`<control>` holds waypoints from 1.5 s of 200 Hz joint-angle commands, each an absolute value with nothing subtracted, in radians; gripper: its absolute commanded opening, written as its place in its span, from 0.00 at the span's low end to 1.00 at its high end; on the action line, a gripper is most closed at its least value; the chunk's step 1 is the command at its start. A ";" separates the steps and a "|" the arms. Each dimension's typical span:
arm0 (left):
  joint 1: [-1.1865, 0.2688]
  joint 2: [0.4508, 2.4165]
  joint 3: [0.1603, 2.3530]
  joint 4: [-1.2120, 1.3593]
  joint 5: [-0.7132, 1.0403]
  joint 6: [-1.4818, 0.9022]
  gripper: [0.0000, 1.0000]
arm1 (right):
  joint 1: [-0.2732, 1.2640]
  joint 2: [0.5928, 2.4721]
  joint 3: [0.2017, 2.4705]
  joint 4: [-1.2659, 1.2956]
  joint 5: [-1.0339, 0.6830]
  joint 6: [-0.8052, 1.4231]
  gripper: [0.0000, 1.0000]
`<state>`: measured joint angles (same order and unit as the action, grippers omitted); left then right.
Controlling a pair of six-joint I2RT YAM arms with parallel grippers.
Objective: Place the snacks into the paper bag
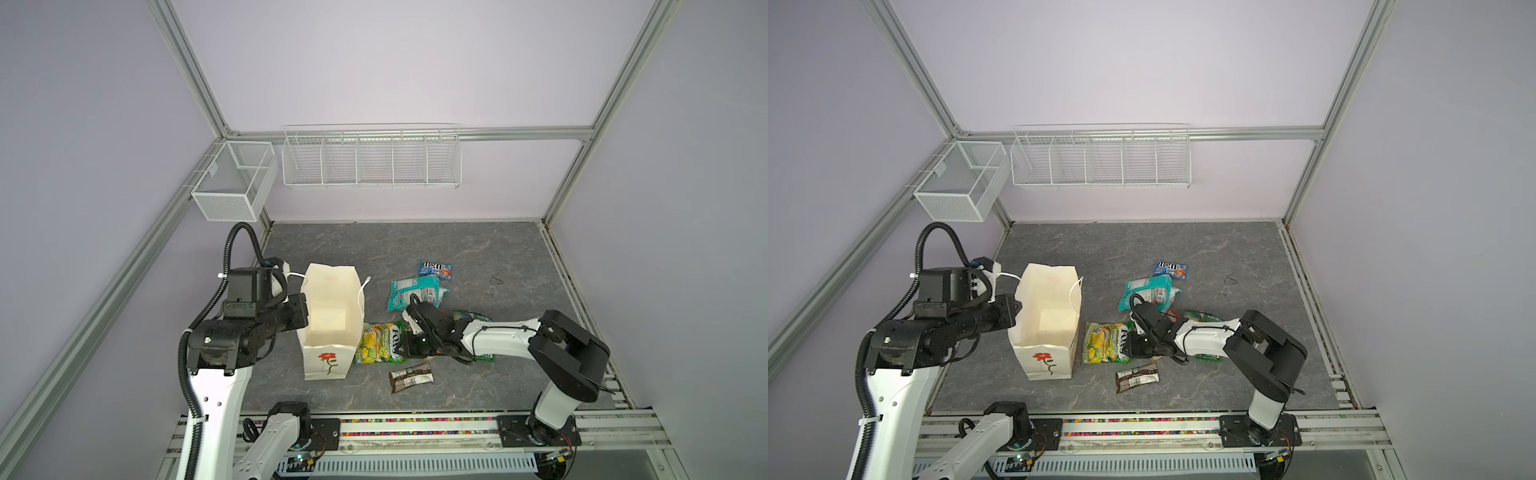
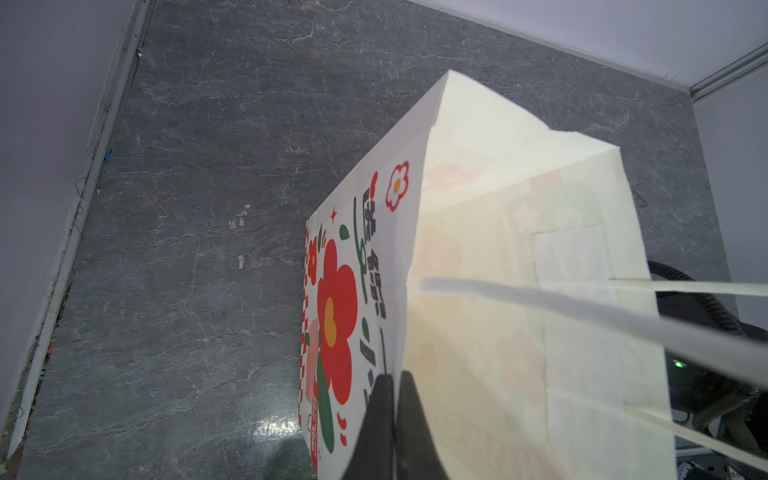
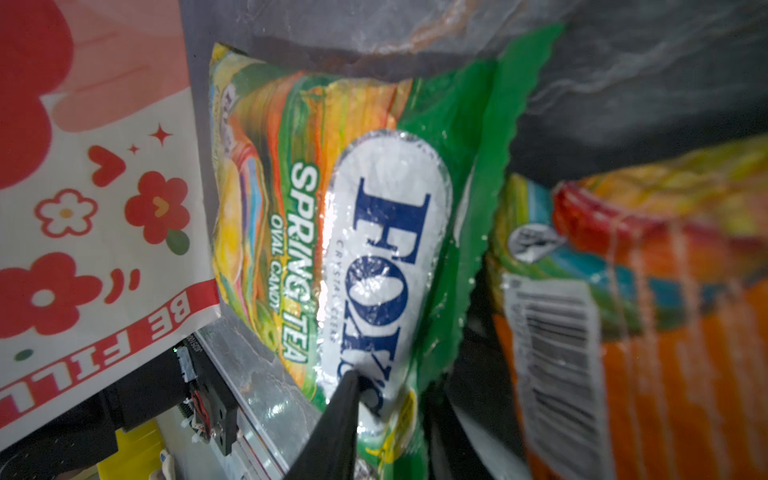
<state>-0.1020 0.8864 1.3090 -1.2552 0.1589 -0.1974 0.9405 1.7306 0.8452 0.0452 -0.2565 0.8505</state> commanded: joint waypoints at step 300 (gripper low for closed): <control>-0.101 0.876 1.274 -1.215 0.263 -0.237 0.00 | 0.984 1.343 0.958 -0.265 -0.097 0.692 0.06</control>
<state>-0.1020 0.8776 1.2884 -1.2308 0.2306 -0.2214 0.9779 1.3937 0.9413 -0.2584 -0.1204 0.7219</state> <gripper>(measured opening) 0.047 0.066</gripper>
